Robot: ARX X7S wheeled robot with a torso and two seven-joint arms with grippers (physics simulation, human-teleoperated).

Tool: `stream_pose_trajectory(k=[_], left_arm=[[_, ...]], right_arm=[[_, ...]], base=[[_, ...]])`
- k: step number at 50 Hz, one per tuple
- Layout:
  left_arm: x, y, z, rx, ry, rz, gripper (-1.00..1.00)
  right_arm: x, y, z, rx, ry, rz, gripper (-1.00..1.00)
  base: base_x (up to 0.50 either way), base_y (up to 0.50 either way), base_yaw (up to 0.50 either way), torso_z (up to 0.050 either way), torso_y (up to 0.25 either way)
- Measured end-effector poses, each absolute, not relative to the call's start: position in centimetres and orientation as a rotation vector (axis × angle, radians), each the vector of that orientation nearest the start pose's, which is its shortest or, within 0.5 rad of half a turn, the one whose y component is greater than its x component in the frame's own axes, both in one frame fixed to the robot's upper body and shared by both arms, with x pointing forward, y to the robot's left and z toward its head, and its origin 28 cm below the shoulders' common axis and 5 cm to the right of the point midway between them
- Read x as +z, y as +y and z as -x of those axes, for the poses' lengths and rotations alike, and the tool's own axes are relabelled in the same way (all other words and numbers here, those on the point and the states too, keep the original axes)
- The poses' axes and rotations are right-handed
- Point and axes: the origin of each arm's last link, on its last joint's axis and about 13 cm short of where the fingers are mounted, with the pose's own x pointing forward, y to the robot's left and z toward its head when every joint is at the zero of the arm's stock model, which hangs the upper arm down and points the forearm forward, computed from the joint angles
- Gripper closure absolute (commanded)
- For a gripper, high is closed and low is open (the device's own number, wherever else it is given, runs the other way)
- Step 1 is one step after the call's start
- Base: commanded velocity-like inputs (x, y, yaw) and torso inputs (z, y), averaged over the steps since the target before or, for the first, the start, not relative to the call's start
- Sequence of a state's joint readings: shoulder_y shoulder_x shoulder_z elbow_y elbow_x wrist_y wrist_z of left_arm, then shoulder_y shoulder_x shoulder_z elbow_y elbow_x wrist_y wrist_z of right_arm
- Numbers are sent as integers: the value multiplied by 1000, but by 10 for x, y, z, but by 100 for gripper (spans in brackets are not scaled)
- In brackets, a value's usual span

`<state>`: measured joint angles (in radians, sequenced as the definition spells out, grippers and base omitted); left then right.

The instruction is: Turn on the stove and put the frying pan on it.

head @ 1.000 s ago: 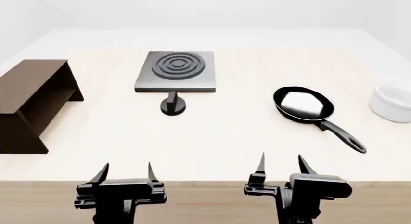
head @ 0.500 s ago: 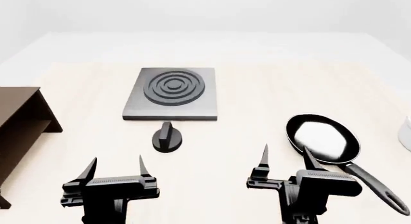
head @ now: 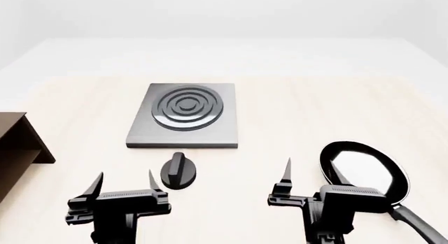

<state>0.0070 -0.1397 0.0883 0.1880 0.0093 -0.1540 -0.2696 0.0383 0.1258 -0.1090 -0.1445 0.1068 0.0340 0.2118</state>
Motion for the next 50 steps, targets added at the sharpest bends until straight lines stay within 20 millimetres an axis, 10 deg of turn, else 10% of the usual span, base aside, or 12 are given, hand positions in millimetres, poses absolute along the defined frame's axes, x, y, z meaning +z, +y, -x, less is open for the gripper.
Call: stream_pose_trajectory(k=[50], left_arm=[[-7, 217, -260, 205, 90, -270, -100]], right_arm=[[41, -102, -220, -74, -104, 11, -100]], base=[[0, 0, 0, 0, 0]])
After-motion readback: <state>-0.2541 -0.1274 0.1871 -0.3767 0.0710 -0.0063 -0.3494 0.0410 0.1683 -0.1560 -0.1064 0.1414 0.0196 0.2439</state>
